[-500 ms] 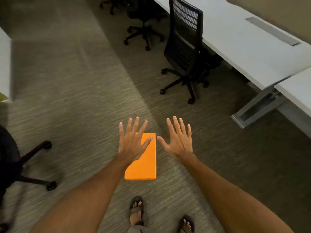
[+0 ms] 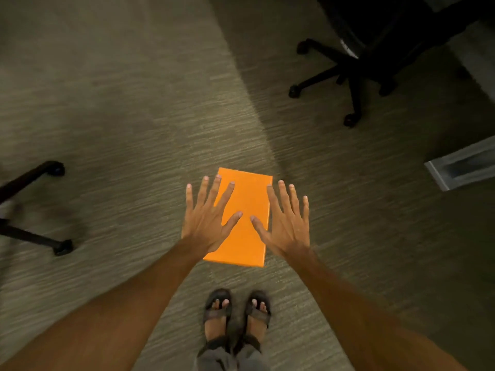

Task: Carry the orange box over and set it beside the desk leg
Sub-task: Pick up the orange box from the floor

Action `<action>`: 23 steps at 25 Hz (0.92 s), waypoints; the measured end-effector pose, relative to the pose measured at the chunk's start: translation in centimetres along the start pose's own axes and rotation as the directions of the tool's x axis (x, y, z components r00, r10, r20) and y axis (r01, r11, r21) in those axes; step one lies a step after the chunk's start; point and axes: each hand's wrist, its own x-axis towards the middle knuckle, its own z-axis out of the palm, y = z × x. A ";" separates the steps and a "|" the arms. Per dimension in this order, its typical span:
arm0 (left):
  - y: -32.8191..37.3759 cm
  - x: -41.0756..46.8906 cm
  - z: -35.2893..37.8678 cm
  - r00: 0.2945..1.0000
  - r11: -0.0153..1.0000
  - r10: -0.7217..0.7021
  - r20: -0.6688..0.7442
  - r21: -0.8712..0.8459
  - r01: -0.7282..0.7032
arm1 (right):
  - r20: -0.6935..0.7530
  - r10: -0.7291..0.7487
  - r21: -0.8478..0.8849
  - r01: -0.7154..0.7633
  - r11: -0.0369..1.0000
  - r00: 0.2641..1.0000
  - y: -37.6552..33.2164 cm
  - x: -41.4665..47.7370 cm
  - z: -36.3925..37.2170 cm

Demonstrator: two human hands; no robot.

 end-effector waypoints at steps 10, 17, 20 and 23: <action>-2.6 -0.1 24.7 0.979 0.999 -0.017 0.203 0.039 0.009 | 0.152 -0.040 -0.001 0.040 0.999 0.988 4.8 1.3 24.6; -3.8 0.3 33.2 0.917 0.973 -0.175 0.359 -0.082 0.217 | 0.269 0.169 0.167 -0.219 0.961 0.948 6.7 2.1 33.0; -5.4 1.5 35.2 0.797 0.816 -0.372 0.476 -0.242 0.526 | 0.322 0.388 0.377 -0.493 0.784 0.864 8.1 2.6 35.4; -6.8 2.1 37.0 0.663 0.505 -0.455 0.595 -0.441 0.742 | 0.516 0.520 0.570 -0.726 0.384 0.680 9.2 3.3 37.6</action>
